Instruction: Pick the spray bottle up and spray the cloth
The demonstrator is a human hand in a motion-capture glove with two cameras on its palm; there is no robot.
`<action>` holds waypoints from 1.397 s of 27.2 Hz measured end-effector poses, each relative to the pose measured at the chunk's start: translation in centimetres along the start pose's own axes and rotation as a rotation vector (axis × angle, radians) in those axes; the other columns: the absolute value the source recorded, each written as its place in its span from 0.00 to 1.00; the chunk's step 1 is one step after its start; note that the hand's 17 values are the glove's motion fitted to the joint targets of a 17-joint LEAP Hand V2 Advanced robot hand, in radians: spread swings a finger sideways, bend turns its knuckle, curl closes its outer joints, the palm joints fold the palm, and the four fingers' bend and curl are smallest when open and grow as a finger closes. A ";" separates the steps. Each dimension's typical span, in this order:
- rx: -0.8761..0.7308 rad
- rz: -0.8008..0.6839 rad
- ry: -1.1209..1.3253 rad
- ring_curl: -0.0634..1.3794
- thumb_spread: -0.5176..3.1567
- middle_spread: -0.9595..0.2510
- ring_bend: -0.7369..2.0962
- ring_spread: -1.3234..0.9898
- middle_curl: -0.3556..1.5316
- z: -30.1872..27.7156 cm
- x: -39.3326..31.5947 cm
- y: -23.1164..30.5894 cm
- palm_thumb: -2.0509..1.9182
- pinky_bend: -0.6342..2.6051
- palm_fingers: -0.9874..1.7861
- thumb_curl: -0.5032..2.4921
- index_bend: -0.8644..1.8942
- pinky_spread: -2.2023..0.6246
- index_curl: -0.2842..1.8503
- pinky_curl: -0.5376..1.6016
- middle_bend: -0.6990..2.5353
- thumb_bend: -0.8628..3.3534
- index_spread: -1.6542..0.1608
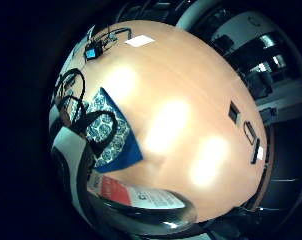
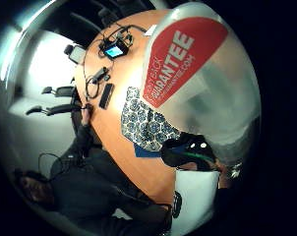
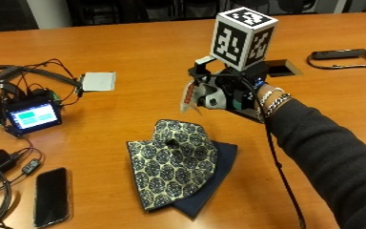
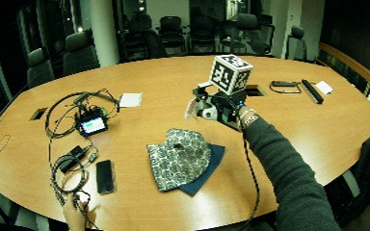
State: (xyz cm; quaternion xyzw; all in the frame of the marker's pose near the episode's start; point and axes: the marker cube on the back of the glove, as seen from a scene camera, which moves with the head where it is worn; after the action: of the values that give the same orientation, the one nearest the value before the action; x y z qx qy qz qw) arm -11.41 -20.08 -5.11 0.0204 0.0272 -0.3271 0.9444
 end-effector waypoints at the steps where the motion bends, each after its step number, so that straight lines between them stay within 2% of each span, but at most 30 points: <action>1: -0.016 -0.008 0.024 0.36 0.31 0.59 0.52 0.48 0.47 0.2 -0.3 0.0 0.74 0.37 0.84 0.40 0.38 0.66 0.36 0.44 0.36 0.20 0.75; 9: -0.124 -0.036 0.199 0.36 0.31 0.59 0.52 0.48 0.47 1.6 -1.6 0.6 0.74 0.37 0.84 0.41 0.38 0.66 0.36 0.44 0.36 0.20 0.75; 22: -0.271 -0.058 0.342 0.36 0.31 0.60 0.52 0.48 0.47 5.4 -2.4 2.5 0.74 0.37 0.84 0.41 0.38 0.66 0.36 0.44 0.36 0.20 0.75; 38: -0.281 -0.018 0.262 0.36 0.31 0.60 0.52 0.48 0.47 7.1 -2.0 4.6 0.74 0.37 0.84 0.41 0.38 0.66 0.37 0.44 0.36 0.20 0.75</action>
State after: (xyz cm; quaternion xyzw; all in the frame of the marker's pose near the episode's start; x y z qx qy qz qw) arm -9.90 -15.65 2.21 -0.0697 0.1958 -0.3232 0.9232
